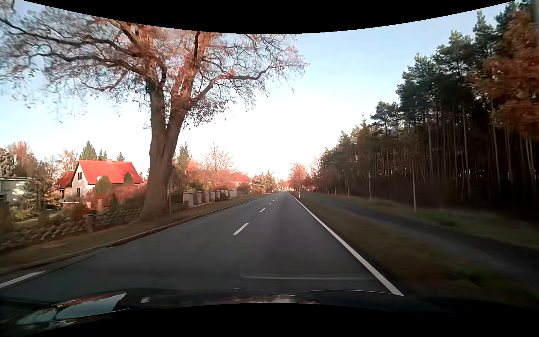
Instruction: Follow the waypoints while adhering to traffic rules and regulations
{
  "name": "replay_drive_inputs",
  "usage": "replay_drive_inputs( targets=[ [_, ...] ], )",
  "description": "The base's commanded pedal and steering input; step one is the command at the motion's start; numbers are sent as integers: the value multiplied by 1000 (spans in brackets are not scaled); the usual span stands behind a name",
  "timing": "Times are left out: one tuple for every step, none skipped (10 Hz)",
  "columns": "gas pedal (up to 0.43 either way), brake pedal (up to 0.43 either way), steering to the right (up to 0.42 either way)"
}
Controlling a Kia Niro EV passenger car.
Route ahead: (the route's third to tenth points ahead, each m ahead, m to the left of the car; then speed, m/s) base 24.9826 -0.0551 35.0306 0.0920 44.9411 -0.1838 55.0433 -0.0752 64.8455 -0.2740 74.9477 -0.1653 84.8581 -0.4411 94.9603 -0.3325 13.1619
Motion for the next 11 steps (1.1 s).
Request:
replay_drive_inputs(
  targets=[
    [130, 0, -5],
    [130, 0, -5],
    [118, 0, -5],
    [118, 0, -5],
    [118, 0, -3],
    [118, 0, -1],
    [118, 0, 0],
    [118, 0, 1],
    [118, 0, 1],
    [118, 0, 1],
    [118, 0, 3]
  ],
)
